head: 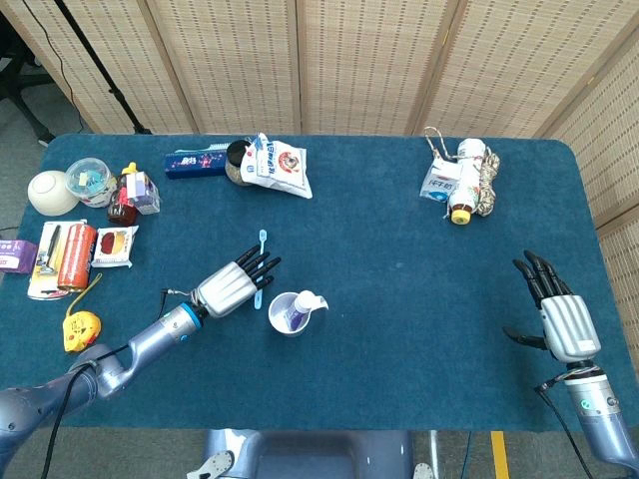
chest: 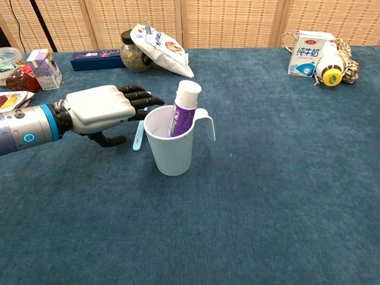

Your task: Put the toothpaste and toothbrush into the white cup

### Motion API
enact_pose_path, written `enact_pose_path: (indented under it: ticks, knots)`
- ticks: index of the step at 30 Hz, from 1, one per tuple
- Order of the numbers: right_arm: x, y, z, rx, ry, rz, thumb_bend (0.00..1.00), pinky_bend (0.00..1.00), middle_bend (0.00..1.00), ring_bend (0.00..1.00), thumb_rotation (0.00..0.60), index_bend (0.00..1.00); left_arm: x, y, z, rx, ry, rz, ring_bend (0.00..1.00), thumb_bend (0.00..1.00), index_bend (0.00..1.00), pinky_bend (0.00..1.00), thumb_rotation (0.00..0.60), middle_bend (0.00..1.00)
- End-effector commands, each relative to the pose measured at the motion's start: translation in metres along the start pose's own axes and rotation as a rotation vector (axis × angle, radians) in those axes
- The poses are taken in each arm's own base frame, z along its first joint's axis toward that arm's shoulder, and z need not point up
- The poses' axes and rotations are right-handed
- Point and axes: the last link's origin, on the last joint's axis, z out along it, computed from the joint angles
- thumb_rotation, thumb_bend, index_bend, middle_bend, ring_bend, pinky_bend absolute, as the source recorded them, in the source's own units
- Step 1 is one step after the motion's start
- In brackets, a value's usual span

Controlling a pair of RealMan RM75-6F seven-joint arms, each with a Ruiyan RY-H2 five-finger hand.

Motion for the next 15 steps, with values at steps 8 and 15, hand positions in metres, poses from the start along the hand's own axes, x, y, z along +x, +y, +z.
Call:
enact_pose_path:
  ticks: [8, 15]
  knots:
    - [0.0, 0.0, 0.0, 0.001, -0.004, 0.002, 0.0, 0.26, 0.0, 0.0, 0.6, 0.0, -0.002, 0.005, 0.009, 0.011, -0.007, -0.011, 0.0, 0.42, 0.25, 0.0, 0.6, 0.0]
    - [0.0, 0.0, 0.0, 0.002, -0.004, 0.002, 0.0, 0.26, 0.0, 0.0, 0.6, 0.0, -0.002, 0.008, 0.015, 0.013, -0.018, -0.006, 0.0, 0.47, 0.31, 0.0, 0.6, 0.0]
